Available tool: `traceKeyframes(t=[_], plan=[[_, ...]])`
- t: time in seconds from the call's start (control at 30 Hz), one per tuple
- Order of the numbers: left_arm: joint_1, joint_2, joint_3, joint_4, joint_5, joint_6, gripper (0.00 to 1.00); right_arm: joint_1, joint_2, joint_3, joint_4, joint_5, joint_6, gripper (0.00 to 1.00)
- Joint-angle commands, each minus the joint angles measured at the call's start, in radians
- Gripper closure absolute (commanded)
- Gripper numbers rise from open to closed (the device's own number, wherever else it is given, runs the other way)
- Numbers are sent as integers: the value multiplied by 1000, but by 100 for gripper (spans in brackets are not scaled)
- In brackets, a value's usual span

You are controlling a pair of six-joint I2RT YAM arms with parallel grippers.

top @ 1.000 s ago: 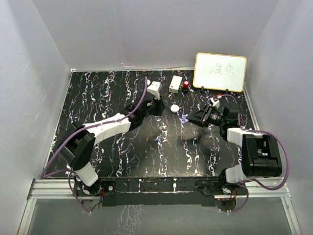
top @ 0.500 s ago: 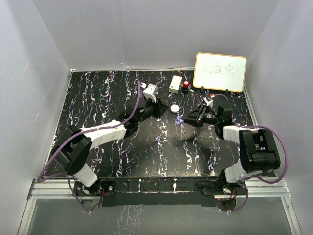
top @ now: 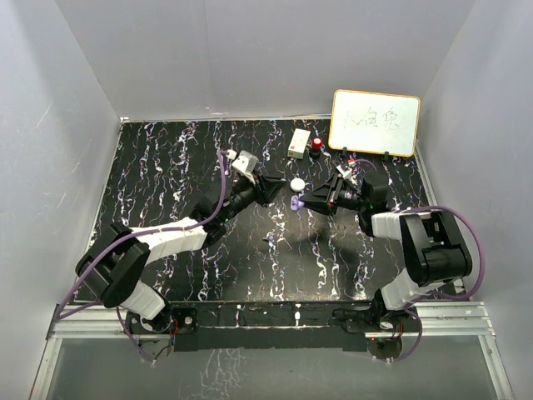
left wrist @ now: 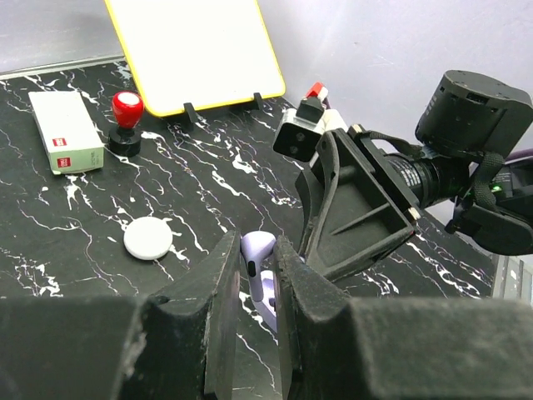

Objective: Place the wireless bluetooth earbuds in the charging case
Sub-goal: Place the earbud in the charging case.

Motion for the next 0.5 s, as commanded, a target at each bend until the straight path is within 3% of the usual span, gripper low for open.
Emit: traceKeyframes(t=[0.0,0.2,0.47], plan=[[5,-40,-47,180,27,11,100,26,39,18,232,-1,130,100],[5,-18,-87,320,42,24,100,54,117,-2,473,24,302,100],[5,3,-100,394,84,55,100,79,156,15,541,57,361,100]])
